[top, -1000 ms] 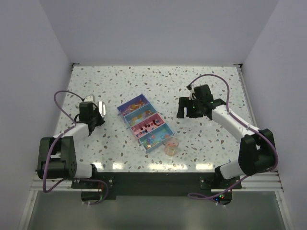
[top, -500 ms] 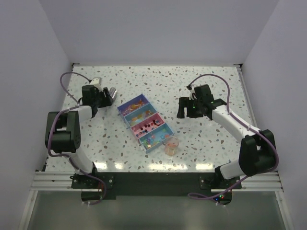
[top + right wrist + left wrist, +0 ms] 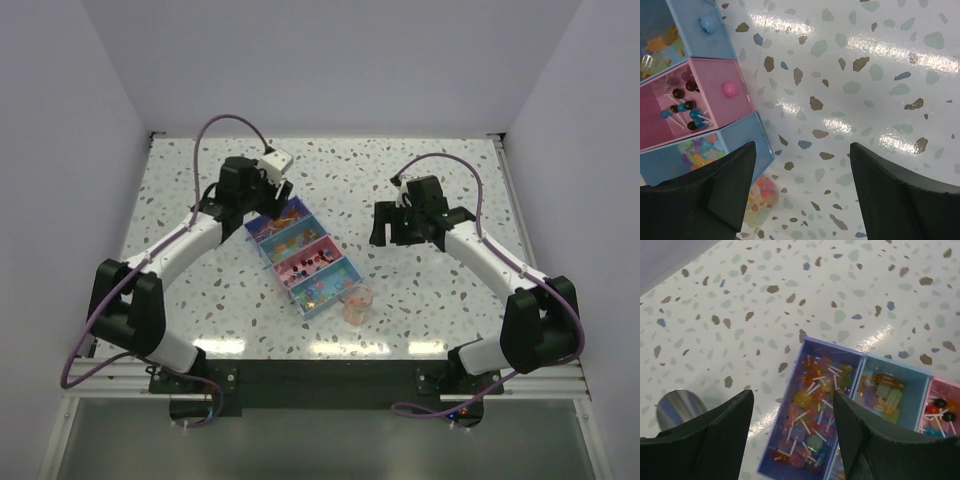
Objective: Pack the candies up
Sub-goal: Place the spatula at the center of the board, then move the storage box to the center of the board.
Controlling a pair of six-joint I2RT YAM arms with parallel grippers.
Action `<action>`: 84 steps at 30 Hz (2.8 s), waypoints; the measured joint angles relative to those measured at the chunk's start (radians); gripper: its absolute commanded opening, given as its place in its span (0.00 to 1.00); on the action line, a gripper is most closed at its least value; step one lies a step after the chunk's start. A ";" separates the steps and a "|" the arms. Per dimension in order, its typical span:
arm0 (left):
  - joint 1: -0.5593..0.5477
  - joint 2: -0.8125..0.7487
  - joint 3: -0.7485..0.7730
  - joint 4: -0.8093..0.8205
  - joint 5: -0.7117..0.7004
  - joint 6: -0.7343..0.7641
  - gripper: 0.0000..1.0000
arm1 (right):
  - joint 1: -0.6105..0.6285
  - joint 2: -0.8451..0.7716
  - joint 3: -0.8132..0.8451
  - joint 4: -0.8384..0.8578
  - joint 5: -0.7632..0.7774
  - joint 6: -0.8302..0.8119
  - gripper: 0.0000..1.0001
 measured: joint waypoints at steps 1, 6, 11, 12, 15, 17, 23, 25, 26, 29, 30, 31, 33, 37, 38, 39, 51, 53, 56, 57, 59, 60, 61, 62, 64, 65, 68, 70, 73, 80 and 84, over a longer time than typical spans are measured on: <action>-0.033 0.006 0.009 -0.025 0.000 0.026 0.69 | 0.000 0.000 0.000 0.000 0.000 0.000 0.79; -0.114 0.089 0.052 -0.124 -0.023 0.109 0.66 | 0.000 0.000 0.000 0.000 0.000 -0.003 0.79; -0.122 0.193 0.090 -0.179 -0.036 0.146 0.65 | 0.000 0.000 0.000 0.000 0.000 -0.008 0.79; -0.124 0.195 0.102 -0.190 -0.037 0.150 0.65 | 0.000 0.000 0.000 0.000 0.000 -0.010 0.79; -0.143 0.209 0.119 -0.199 -0.034 0.167 0.59 | 0.000 -0.002 0.000 0.000 0.000 -0.011 0.79; -0.159 0.224 0.119 -0.209 -0.031 0.175 0.59 | 0.000 -0.004 -0.002 0.000 0.000 -0.011 0.79; -0.180 0.240 0.113 -0.239 -0.020 0.170 0.47 | 0.000 -0.010 -0.003 0.000 0.000 -0.011 0.79; -0.180 0.240 0.106 -0.238 -0.019 0.169 0.40 | 0.000 -0.010 -0.005 0.000 0.000 -0.011 0.79; -0.180 0.240 0.101 -0.237 -0.019 0.166 0.34 | 0.000 -0.010 -0.006 0.000 0.000 -0.011 0.79; -0.180 0.237 0.077 -0.232 -0.019 0.158 0.19 | 0.000 -0.010 -0.007 0.000 0.000 -0.011 0.79; -0.179 0.232 0.068 -0.224 -0.023 0.158 0.15 | 0.000 -0.010 -0.007 0.000 0.000 -0.011 0.79; -0.177 0.221 0.058 -0.221 -0.023 0.148 0.07 | 0.000 -0.010 -0.008 0.000 0.000 -0.011 0.79; -0.177 0.191 0.027 -0.226 -0.018 0.138 0.01 | 0.000 -0.010 -0.008 0.000 0.000 -0.011 0.79; -0.178 0.109 -0.047 -0.252 -0.029 0.064 0.00 | 0.000 -0.019 -0.022 0.001 -0.001 -0.011 0.79; -0.178 0.089 -0.064 -0.260 -0.037 0.045 0.00 | 0.000 -0.021 -0.026 0.001 -0.001 -0.011 0.79; -0.178 0.066 -0.081 -0.268 -0.047 0.029 0.00 | 0.000 -0.021 -0.028 0.001 -0.001 -0.011 0.79; -0.031 -0.108 -0.207 -0.397 -0.118 -0.165 0.00 | 0.000 -0.022 -0.038 0.009 -0.006 -0.003 0.78; 0.029 -0.125 -0.221 -0.401 -0.134 -0.182 0.00 | 0.000 -0.022 -0.038 0.008 -0.006 -0.002 0.78; 0.104 -0.134 -0.224 -0.414 -0.176 -0.200 0.00 | 0.000 -0.022 -0.038 0.008 -0.006 0.000 0.78; 0.122 -0.135 -0.224 -0.415 -0.183 -0.201 0.00 | 0.000 -0.022 -0.038 0.008 -0.006 0.001 0.78; 0.152 -0.135 -0.224 -0.416 -0.183 -0.202 0.00 | 0.000 -0.022 -0.038 0.008 -0.006 0.001 0.78; 0.171 -0.135 -0.224 -0.418 -0.185 -0.201 0.00 | 0.000 -0.022 -0.038 0.008 -0.006 0.001 0.78; 0.182 -0.135 -0.224 -0.420 -0.187 -0.200 0.00 | 0.000 -0.022 -0.038 0.008 -0.006 0.000 0.78; 0.195 -0.135 -0.223 -0.421 -0.195 -0.196 0.00 | 0.000 -0.022 -0.038 0.008 -0.006 0.000 0.78; 0.216 -0.133 -0.221 -0.425 -0.225 -0.189 0.00 | 0.000 -0.022 -0.038 0.007 -0.006 0.000 0.78; 0.228 -0.130 -0.218 -0.428 -0.237 -0.182 0.00 | 0.000 -0.022 -0.038 0.007 -0.006 0.000 0.78; 0.261 -0.124 -0.212 -0.429 -0.258 -0.163 0.00 | 0.000 -0.022 -0.038 0.007 -0.006 0.000 0.78; 0.278 -0.123 -0.212 -0.428 -0.275 -0.151 0.00 | 0.000 -0.022 -0.037 0.007 -0.006 0.000 0.78; 0.290 -0.118 -0.212 -0.420 -0.296 -0.137 0.04 | 0.000 -0.022 -0.033 0.003 -0.006 0.000 0.78; 0.297 -0.071 -0.200 -0.383 -0.374 -0.095 0.39 | 0.000 0.006 0.061 -0.027 0.027 0.001 0.77; 0.308 -0.064 -0.188 -0.371 -0.393 -0.082 0.62 | -0.002 0.068 0.146 -0.058 0.121 0.003 0.77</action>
